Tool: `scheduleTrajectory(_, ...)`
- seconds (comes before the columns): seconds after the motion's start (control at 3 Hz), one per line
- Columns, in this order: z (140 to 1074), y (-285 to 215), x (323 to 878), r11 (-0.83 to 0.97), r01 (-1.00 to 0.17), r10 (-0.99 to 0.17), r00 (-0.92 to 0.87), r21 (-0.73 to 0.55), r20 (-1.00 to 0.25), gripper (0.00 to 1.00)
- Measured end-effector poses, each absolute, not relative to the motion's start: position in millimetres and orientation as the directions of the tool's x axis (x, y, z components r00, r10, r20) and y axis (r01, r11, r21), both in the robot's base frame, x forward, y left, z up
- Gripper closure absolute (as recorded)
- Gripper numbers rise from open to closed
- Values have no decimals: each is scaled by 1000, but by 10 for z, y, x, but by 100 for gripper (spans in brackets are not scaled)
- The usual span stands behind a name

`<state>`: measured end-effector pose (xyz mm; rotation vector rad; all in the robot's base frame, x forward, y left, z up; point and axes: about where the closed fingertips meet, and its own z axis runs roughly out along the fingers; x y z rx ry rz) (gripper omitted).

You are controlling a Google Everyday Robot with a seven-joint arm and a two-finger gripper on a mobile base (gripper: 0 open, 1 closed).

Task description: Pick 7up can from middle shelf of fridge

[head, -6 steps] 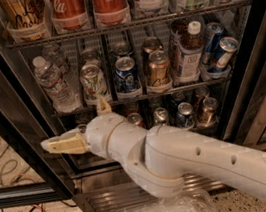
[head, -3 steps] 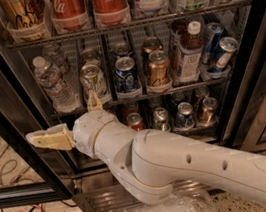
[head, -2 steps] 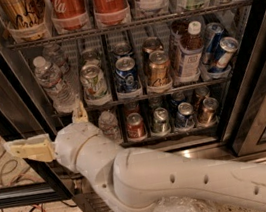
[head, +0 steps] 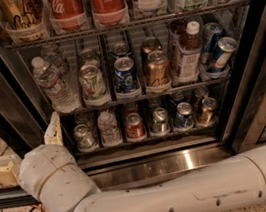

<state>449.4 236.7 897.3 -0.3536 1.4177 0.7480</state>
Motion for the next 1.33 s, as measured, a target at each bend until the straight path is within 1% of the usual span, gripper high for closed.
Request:
scheduleTrajectory(0.33, 8882, 2479, 4245, 774, -609, 210, -8, 171, -978, 0)
scheduleTrajectory(0.67, 8483, 2309, 4190, 843, -490, 190, -113, 221, -975, 0)
scheduleTrajectory(1.0, 8384, 2112, 4270, 883, -404, 200, -140, 241, -970, 0)
scheduleTrajectory(1.33, 8380, 2106, 4268, 885, -400, 199, -138, 239, -970, 0)
